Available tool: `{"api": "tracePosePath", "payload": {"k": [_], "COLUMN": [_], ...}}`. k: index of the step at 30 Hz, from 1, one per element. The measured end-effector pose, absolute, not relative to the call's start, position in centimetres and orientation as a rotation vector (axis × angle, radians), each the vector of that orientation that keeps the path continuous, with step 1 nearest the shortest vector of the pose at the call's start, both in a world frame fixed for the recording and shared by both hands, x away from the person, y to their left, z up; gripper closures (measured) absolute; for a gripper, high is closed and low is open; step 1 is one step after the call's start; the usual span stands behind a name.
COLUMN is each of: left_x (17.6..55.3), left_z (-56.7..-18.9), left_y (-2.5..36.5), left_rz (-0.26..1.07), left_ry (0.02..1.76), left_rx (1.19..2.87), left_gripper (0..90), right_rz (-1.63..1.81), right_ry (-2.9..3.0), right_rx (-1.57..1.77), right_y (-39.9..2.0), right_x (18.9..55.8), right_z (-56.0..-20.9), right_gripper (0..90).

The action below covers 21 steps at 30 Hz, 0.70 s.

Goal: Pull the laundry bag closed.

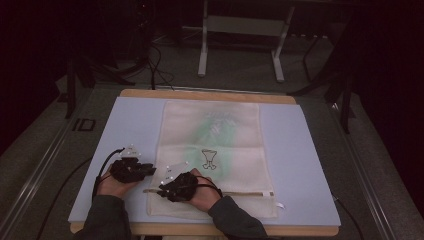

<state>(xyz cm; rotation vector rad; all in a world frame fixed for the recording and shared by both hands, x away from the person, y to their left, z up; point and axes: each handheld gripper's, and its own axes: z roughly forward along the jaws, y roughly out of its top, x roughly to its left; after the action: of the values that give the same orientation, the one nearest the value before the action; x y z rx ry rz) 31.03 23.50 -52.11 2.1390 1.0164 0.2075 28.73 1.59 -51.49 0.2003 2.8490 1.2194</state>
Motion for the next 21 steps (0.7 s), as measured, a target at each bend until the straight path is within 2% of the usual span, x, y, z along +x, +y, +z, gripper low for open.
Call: {"api": "tracePosePath", "payload": {"k": [21], "left_x": [31.1], "left_z": [-52.0], "left_y": [23.6], "left_rz": [0.217], "left_ry": [1.026], "left_rx": [2.13], "left_gripper": [73.3], "right_rz": [1.223], "right_ry": [2.851], "right_rx": [0.171], "right_y": [4.9], "right_x": [29.1], "right_z": [-52.1], "right_gripper": [79.9]}}
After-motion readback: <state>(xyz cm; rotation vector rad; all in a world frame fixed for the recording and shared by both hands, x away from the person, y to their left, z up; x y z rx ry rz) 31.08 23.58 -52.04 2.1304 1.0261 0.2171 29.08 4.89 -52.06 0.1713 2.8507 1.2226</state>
